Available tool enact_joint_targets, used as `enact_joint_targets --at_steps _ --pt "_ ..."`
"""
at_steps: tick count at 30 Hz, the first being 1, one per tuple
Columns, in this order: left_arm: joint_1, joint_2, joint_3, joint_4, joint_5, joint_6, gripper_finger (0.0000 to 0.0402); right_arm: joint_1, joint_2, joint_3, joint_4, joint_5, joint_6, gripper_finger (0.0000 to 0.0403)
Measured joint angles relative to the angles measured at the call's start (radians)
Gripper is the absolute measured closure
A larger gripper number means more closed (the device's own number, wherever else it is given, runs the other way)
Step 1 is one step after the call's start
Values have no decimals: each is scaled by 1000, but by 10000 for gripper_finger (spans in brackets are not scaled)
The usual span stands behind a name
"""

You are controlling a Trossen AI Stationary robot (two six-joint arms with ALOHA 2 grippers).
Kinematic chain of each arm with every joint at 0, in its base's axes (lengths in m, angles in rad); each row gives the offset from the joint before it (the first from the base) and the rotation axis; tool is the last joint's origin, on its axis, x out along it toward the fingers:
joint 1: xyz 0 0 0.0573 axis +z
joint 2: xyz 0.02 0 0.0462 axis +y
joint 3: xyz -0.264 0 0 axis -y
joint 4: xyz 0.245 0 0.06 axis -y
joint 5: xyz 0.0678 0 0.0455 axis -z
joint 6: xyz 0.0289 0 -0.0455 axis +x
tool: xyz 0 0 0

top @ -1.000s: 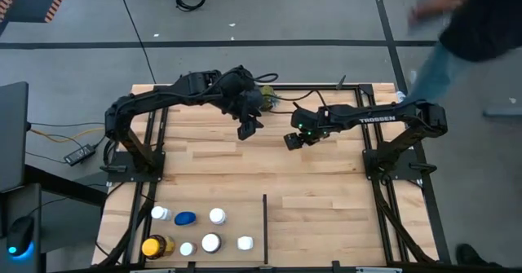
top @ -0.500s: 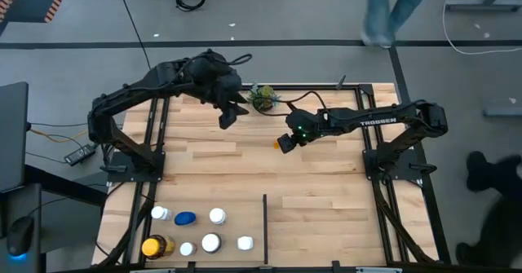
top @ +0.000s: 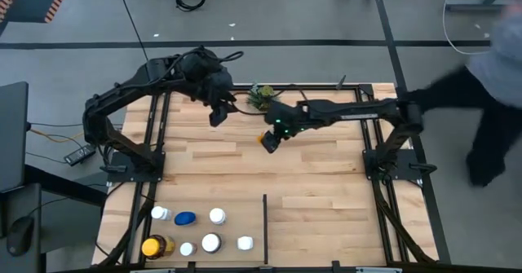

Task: Pick and place medicine bottles onto shelf by color
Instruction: Put the orange medicine bottle on the shelf

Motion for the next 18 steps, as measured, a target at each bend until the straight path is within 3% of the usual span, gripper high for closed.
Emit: enact_joint_targets --at_steps 10,18 --pt "24 -47 0 -115 0 8 223 2 191 171 -133 -96 -56 179" --pt "25 -96 0 -133 -1 -23 224 2 258 182 -261 -130 -14 178"
